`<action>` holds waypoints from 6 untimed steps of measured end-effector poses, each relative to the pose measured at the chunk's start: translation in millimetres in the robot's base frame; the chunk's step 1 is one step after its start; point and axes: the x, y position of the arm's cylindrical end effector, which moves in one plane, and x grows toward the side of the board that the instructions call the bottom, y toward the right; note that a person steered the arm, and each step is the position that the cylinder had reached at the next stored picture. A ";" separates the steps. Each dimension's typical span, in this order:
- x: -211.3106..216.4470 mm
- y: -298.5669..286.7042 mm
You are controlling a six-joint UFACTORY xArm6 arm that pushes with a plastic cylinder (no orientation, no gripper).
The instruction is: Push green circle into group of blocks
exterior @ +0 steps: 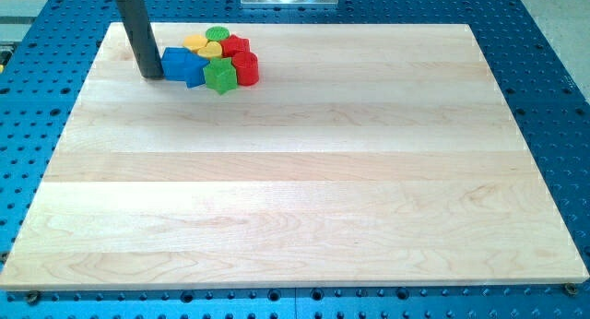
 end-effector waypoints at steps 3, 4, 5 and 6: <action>-63.0 -42.0; -77.1 2.2; -77.1 50.4; -77.1 72.0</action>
